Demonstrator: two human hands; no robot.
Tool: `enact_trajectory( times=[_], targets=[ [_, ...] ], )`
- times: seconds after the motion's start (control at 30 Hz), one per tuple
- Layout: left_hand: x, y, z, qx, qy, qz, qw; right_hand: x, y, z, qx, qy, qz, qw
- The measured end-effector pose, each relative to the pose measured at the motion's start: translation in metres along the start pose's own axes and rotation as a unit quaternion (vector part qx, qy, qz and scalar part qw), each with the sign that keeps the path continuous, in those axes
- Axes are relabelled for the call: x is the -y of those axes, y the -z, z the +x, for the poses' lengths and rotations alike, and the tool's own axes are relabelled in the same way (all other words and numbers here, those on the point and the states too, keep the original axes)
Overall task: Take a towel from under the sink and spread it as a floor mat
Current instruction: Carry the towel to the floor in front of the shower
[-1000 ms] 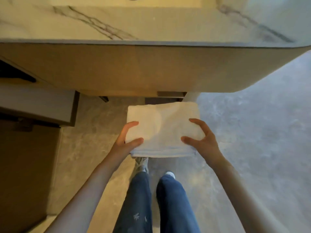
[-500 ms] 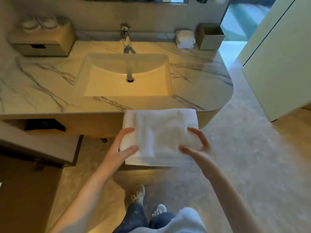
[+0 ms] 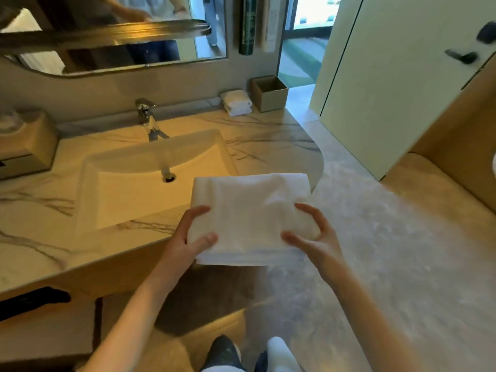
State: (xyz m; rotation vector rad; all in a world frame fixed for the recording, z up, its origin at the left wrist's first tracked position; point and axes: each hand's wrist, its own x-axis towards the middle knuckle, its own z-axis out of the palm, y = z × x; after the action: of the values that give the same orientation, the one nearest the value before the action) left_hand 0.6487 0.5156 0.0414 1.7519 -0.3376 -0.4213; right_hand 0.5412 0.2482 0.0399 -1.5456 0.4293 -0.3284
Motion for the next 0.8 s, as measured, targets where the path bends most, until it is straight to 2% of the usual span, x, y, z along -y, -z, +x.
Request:
enact_trajectory(
  times=[0.17, 0.3, 0.4, 0.53, 0.8],
  targets=[
    [-0.012, -0.02, 0.032, 0.051, -0.021, 0.018, 0.998, 0.009, 0.017, -0.011, -0.091, 0.013, -0.021, 0.996],
    [-0.03, -0.065, 0.06, 0.14, -0.047, 0.002, 0.989, 0.01, 0.056, -0.035, -0.185, 0.018, -0.014, 0.983],
    [-0.044, -0.115, 0.077, 0.228, -0.023, -0.049, 0.972, 0.011, 0.094, -0.06, -0.256, 0.021, -0.017, 0.966],
    [-0.061, -0.193, 0.088, 0.336, -0.021, -0.057, 0.94, 0.01, 0.147, -0.095, -0.345, 0.016, -0.043, 0.938],
    [-0.092, -0.368, 0.097, 0.452, -0.039, -0.016, 0.891, -0.011, 0.268, -0.136, -0.484, 0.002, -0.043, 0.874]
  ],
)
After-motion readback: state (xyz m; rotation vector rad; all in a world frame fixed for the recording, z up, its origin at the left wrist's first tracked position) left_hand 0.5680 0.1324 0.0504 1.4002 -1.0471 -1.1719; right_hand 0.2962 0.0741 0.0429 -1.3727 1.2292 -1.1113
